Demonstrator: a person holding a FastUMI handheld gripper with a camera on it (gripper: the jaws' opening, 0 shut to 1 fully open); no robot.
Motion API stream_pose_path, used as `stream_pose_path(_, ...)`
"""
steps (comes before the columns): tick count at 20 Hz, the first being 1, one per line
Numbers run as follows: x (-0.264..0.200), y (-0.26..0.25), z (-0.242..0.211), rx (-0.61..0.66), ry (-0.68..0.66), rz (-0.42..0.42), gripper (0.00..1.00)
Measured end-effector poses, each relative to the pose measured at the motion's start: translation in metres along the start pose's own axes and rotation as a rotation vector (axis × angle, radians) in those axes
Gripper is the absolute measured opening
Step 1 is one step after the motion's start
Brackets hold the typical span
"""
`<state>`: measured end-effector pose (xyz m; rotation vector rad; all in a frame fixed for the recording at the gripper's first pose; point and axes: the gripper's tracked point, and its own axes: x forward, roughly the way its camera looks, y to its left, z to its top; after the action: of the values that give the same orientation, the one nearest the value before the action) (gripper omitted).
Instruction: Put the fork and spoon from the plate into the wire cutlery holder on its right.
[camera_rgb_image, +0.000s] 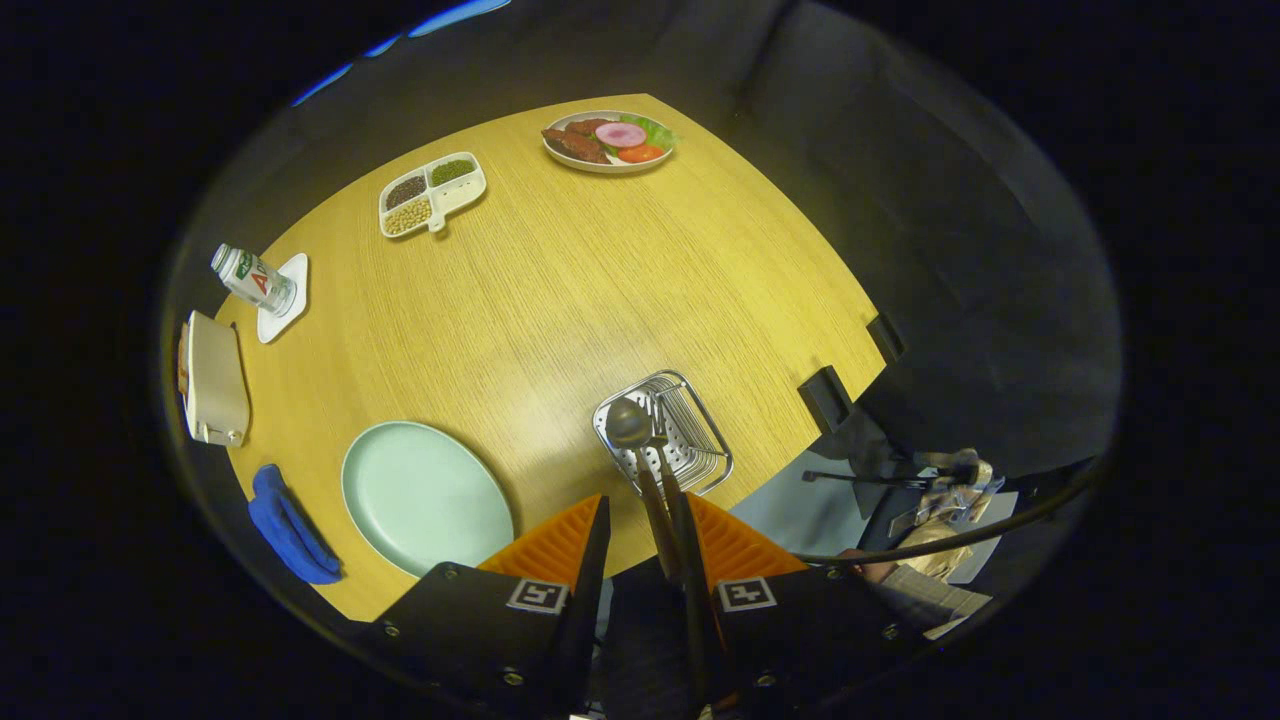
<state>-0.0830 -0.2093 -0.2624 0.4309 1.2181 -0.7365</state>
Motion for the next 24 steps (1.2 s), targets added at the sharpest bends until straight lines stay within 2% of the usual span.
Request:
stream_pose_path(7, -0.008, 0.0, 0.021, -0.023, -0.163, 0.009, 0.4)
stream_pose_path(12, -0.028, 0.007, 0.054, -0.062, -0.364, 0.05, 0.4)
stream_pose_path(16, -0.072, 0.028, 0.096, -0.102, -0.616, 0.137, 0.4)
stream_pose_path(20, -0.137, 0.044, 0.135, -0.139, -0.892, 0.199, 0.4)
stream_pose_path(24, -0.205, 0.058, 0.159, -0.123, -1.145, 0.277, 0.39)
